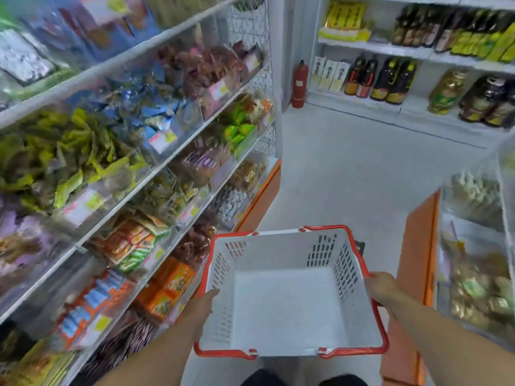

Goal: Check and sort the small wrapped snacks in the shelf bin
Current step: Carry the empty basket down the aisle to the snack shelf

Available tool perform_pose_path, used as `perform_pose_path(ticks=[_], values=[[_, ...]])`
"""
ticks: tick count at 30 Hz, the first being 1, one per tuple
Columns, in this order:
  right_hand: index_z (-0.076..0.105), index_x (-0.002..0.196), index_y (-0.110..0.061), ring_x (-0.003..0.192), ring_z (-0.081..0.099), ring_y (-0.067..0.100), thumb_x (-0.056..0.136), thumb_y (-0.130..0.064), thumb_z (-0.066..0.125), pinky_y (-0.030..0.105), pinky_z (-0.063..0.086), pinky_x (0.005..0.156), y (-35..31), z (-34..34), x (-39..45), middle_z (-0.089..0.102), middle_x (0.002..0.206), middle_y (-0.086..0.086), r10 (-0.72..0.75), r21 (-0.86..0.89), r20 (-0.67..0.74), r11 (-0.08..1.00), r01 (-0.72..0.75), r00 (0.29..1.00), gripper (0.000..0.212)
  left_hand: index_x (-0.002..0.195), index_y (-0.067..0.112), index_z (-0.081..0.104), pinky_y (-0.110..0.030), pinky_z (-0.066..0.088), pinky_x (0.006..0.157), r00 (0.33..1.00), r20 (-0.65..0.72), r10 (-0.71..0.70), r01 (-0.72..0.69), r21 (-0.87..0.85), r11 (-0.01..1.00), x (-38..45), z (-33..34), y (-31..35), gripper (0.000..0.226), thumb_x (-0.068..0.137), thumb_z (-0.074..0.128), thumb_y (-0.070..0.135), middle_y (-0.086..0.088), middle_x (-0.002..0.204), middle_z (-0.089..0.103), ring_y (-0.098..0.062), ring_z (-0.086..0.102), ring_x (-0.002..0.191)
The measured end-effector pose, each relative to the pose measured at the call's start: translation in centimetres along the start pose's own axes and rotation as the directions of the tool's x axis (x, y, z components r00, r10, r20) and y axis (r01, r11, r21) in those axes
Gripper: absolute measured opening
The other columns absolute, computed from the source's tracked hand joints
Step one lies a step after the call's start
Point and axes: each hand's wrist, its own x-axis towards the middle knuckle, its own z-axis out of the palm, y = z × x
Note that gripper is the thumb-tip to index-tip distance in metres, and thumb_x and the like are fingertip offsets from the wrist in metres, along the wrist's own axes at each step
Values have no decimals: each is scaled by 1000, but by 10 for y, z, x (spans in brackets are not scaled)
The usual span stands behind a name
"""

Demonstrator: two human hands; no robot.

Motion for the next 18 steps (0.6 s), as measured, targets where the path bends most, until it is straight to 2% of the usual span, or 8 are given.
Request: perform_pose_path(ticks=[3, 6, 8, 9, 11, 13, 18], values=[[72, 87, 3, 82, 71, 33, 98, -28, 62, 35, 52, 72, -55, -21, 47, 75, 91, 21, -61, -2, 22, 998, 61, 998, 34, 129, 6, 63, -51, 57, 89, 1000, -27, -7, 5, -61, 998, 23, 24, 37, 45, 94, 69, 35, -20, 118, 69, -39, 68, 105], [74, 94, -1, 82, 70, 29, 97, -27, 65, 38, 54, 78, -106, -37, 102, 73, 87, 15, -147, -26, 73, 988, 150, 986, 28, 131, 6, 60, -58, 52, 98, 998, -56, 6, -14, -138, 990, 47, 55, 64, 44, 96, 67, 32, -24, 123, 67, -43, 65, 112], [73, 90, 5, 72, 68, 28, 95, -23, 65, 37, 53, 67, -139, -47, 139, 71, 80, 16, -166, -103, 110, 979, 177, 980, 30, 131, 6, 61, -59, 52, 98, 997, -79, 8, -25, -211, 977, 55, 81, 78, 38, 99, 62, 28, -24, 119, 69, -44, 66, 109], [73, 88, 5, 71, 68, 29, 95, -19, 63, 37, 53, 67, -156, -52, 155, 71, 79, 17, -176, -144, 137, 970, 196, 975, 26, 129, 6, 62, -58, 54, 95, 995, -96, 8, -32, -255, 966, 57, 93, 84, 35, 100, 61, 26, -24, 114, 72, -44, 69, 104], [73, 92, 3, 84, 70, 36, 94, -8, 57, 44, 57, 77, -188, -60, 182, 72, 88, 21, -202, -213, 168, 948, 235, 965, 19, 123, 6, 66, -56, 57, 89, 988, -153, -21, -30, -325, 945, 59, 114, 91, 31, 98, 65, 25, -23, 107, 74, -42, 72, 96], [73, 96, 1, 91, 69, 39, 93, 0, 52, 49, 58, 85, -220, -65, 201, 72, 95, 23, -227, -275, 193, 921, 275, 954, 22, 115, 4, 70, -59, 58, 88, 973, -218, -75, -13, -378, 926, 60, 129, 95, 32, 92, 72, 26, -22, 103, 75, -42, 74, 92], [76, 94, -6, 86, 72, 34, 87, 0, 54, 49, 60, 85, -294, -49, 235, 75, 89, 16, -258, -432, 321, 817, 383, 911, 24, 105, 1, 72, -57, 59, 87, 934, -282, -220, 42, -523, 851, 76, 142, 92, 33, 87, 76, 29, -21, 94, 77, -42, 74, 86]])
